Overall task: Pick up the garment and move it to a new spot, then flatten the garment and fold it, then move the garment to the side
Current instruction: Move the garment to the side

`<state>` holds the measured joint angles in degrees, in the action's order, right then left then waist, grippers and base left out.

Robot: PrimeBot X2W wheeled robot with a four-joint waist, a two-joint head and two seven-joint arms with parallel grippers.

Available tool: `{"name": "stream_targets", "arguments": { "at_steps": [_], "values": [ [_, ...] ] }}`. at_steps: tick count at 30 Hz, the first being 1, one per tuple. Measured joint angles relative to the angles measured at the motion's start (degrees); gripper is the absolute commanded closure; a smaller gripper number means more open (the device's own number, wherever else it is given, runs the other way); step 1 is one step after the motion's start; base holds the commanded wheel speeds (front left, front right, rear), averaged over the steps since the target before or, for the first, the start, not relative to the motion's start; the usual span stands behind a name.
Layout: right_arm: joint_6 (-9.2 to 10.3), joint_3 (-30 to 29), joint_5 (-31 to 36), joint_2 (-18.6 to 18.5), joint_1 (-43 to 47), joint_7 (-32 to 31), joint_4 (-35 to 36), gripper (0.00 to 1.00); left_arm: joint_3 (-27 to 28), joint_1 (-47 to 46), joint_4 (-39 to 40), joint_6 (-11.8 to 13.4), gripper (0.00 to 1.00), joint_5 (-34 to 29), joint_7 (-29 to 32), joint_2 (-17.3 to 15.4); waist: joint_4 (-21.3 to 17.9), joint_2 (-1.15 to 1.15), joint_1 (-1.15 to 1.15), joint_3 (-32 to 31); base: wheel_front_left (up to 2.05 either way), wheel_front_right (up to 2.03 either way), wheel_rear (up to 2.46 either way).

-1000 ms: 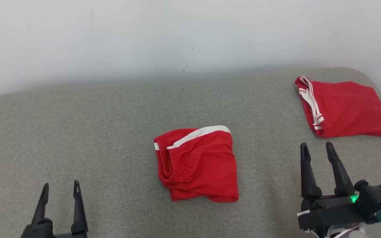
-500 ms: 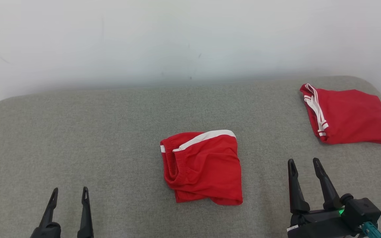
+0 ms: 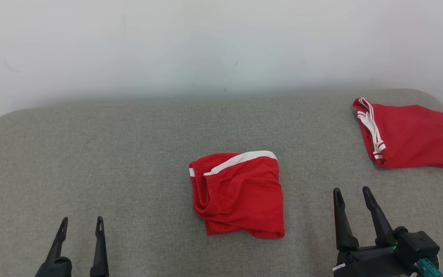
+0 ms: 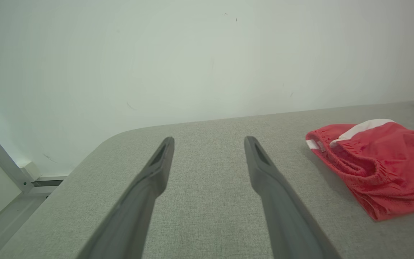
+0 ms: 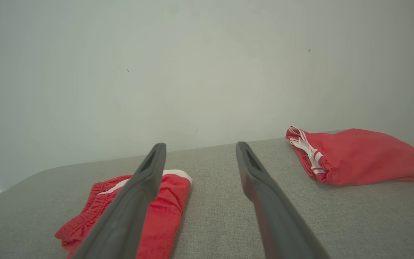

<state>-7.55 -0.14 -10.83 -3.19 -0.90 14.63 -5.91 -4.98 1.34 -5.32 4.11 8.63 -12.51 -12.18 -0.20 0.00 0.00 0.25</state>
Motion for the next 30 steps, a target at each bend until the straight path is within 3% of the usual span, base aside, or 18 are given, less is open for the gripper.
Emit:
{"name": "stream_targets", "arguments": {
  "at_steps": [30],
  "values": [
    [0.0, -0.6, 0.8, 0.2, 0.0, -1.0, -0.1, 0.0, -0.2, 0.7, 2.1, 1.5, 0.0, 1.5, 1.5, -0.8, 0.3, 0.0, 0.0, 0.4, 0.0, 0.0, 0.0]
  ]
}}
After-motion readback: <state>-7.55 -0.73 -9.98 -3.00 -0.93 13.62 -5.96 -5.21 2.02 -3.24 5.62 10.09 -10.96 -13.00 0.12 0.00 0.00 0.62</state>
